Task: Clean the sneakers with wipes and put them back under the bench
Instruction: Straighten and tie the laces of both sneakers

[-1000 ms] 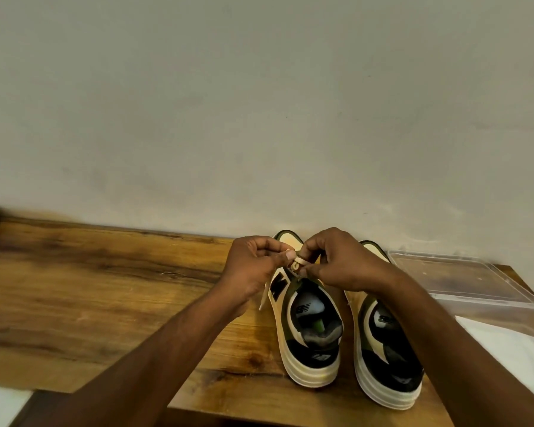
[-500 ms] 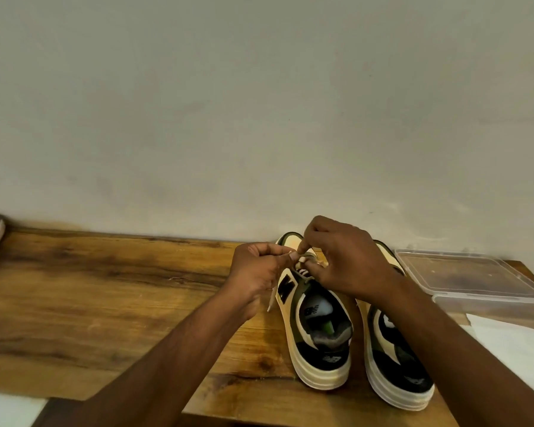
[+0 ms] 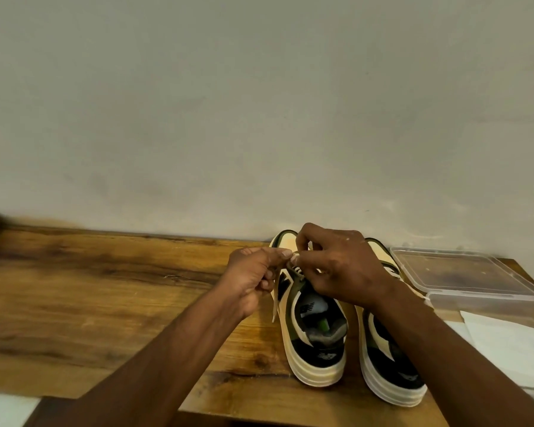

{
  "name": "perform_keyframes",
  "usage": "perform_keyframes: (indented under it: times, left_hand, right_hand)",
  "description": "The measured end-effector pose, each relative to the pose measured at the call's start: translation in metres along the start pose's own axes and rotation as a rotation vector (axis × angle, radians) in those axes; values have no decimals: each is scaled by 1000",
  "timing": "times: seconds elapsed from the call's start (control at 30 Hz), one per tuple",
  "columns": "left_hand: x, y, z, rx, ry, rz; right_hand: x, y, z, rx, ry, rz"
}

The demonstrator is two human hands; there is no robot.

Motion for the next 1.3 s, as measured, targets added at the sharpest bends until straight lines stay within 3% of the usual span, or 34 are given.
perform_keyframes:
  times: [0.23,0.43,1.07,1.3]
  left_hand:
    - [7,4,1,-37,-16,13]
    - [-3,5,-1,-50,-110,46]
    - [-15,32,-1,-148,-266,174]
    - [-19,28,-6,-169,-266,222]
  right_hand:
    - [-8,-25,-1,133,0,393]
    - [-2,-53,-10,270,229,620]
    - [5,-71,-34,457,591,737]
    - [4,-72,-37,489,628,808]
Point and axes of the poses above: each hand's wrist, its own z-axis towards the middle knuckle, its own x-axis out of the palm, y = z × x, the point moved 6 cm from there along z, towards the middle knuckle, and after that the axes turned 12 degrees about y, right-handed, at the moved point
